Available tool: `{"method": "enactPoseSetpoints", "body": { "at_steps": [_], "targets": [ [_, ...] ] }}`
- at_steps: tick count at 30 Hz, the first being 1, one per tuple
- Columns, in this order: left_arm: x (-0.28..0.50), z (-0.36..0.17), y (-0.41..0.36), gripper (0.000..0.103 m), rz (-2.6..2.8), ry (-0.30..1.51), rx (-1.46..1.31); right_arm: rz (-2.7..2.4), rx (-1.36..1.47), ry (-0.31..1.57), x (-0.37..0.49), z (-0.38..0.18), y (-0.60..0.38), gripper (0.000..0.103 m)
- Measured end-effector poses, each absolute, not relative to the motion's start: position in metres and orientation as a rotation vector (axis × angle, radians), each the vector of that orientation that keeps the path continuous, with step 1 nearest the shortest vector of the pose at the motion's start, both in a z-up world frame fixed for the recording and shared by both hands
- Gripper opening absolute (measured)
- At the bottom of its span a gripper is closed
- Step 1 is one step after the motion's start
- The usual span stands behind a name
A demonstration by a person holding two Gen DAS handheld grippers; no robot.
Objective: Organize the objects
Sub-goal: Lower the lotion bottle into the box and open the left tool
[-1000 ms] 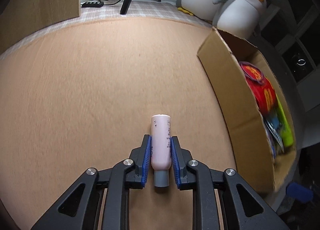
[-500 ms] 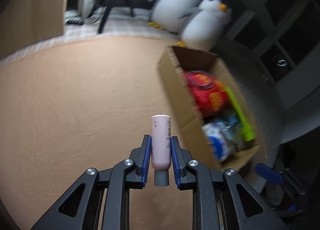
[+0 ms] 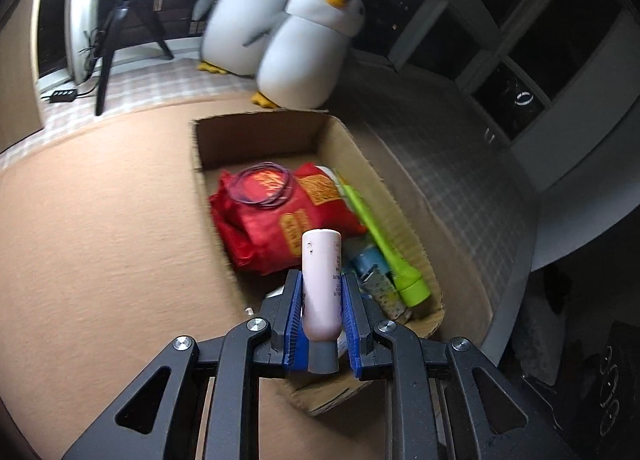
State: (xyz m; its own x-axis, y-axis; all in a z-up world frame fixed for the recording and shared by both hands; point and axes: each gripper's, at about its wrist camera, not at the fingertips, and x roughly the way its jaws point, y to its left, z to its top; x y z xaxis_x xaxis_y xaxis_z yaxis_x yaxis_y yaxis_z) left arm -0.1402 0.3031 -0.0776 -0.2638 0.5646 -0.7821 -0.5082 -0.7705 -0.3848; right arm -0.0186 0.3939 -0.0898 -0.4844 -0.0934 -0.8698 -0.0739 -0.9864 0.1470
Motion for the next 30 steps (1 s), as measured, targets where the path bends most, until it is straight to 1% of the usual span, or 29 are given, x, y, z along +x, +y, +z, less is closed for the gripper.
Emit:
{"method": "enactPoseSetpoints", "body": {
  "at_steps": [9, 15, 22, 30],
  "targets": [
    [-0.143, -0.081, 0.337, 0.021, 2.056, -0.022, -1.318, -2.691, 1.59, -0.281, -0.013, -0.091, 0.407, 0.058],
    [-0.141, -0.081, 0.344, 0.021, 2.072, 0.011, -1.316, -2.693, 1.59, -0.286, -0.013, -0.091, 0.413, 0.058],
    [-0.138, -0.073, 0.34, 0.023, 2.102, 0.036, -1.294, -2.689, 1.588, -0.28, -0.011, -0.091, 0.411, 0.058],
    [-0.129, -0.057, 0.312, 0.023, 2.17, 0.044, -1.252, -2.678, 1.573, -0.268, -0.012, -0.088, 0.401, 0.058]
  ]
}}
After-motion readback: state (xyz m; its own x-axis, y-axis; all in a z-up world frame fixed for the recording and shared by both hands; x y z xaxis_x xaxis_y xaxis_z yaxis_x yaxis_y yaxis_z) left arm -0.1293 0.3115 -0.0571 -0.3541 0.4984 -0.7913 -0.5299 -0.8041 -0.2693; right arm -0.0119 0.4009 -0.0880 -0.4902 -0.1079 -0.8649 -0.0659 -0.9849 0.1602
